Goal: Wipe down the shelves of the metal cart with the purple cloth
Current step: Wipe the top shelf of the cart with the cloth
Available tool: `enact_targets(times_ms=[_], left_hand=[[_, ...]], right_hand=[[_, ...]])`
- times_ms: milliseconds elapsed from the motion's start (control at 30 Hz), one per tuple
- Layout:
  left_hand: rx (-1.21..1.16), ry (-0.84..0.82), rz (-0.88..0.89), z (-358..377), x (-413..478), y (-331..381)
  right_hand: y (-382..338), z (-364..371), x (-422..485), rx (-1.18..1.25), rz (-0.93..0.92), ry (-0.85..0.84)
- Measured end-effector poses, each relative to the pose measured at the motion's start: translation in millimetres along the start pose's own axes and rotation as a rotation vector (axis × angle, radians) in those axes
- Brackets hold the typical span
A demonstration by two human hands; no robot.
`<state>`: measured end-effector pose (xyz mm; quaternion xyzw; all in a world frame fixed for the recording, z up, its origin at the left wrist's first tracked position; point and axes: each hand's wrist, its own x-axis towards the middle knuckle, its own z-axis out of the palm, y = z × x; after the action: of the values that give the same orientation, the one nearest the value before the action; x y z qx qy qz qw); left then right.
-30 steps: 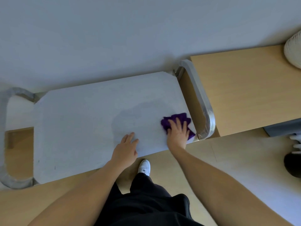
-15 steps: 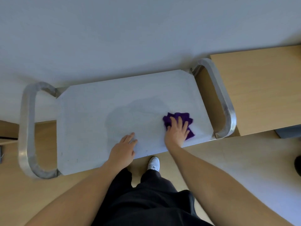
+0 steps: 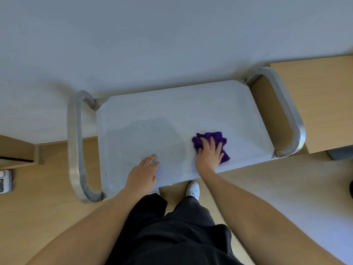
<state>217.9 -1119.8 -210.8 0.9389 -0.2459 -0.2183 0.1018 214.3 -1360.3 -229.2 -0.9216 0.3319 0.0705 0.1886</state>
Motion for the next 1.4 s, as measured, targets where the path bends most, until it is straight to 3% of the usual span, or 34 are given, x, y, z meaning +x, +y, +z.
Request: enact_targets(times_ms=[67,167,267,333,433,500,533,667,767,833,933,1000,1067,1133,1200,1267,1333,1400], left_hand=[[-0.035,0.033,-0.015,0.9,-5.1,-11.7],[-0.078,0.048,-0.089,-0.6,-12.1,-28.3],[-0.054,0.094,-0.076,-3.2,-15.0,-39.5],[-0.048,0.063,-0.060,-5.3,-15.6,-40.3],[-0.052,0.035,-0.074,-8.4,-15.1,-34.2],[-0.033,0.042,-0.079,-8.1,-14.5,-31.3],[-0.029,0.050,-0.075,-7.1,-14.2,-30.8],[0.004,0.052,-0.072,-5.7,-10.6,-30.7],[0.033,0.069,-0.049,-8.5,-2.7,-30.7],[0.052,0.050,-0.035,-11.2,4.2,-29.8],[0.029,0.025,-0.032,-16.8,14.8,-19.3],[0.008,0.027,0.001,-15.8,23.4,-6.5],[-0.009,0.022,0.031,-13.9,33.6,9.0],[-0.031,0.015,0.041,-13.9,44.7,26.0],[-0.039,-0.001,0.048,-15.7,57.0,43.2],[-0.038,-0.012,0.053,-19.1,69.4,59.6],[-0.027,-0.041,0.037,-21.6,85.5,78.7],[-0.010,-0.068,0.033,-23.8,101.1,97.3]], right_hand=[[-36.1,22.1,-34.5,-0.028,-0.193,-0.039],[-60.5,42.2,-70.4,-0.114,-0.676,-0.249],[-50.3,31.0,-35.4,-0.133,-0.865,-0.266],[-34.2,20.7,-5.2,-0.124,-0.699,-0.217],[-23.8,-0.4,15.1,0.031,-0.140,-0.103],[-46.3,1.1,3.5,0.018,0.034,-0.094],[-61.1,6.3,-8.5,-0.024,-0.017,-0.111],[-87.5,36.0,-55.5,-0.111,-0.545,-0.270],[-63.6,23.8,-29.5,-0.069,-0.700,-0.341],[-37.0,8.9,0.4,-0.045,-0.603,-0.272],[0.7,-17.8,32.8,0.016,-0.167,-0.149],[-5.0,-18.0,32.9,0.011,0.013,-0.107],[-25.1,-7.6,18.7,-0.047,-0.051,-0.092],[-33.6,3.0,4.4,-0.066,-0.263,-0.143],[-14.4,0.3,11.8,-0.096,-0.512,-0.243],[21.7,-12.5,40.7,-0.115,-0.661,-0.240],[62.7,-34.0,79.9,-0.113,-0.558,-0.172],[99.2,-62.3,116.8,-0.079,-0.304,-0.118]])
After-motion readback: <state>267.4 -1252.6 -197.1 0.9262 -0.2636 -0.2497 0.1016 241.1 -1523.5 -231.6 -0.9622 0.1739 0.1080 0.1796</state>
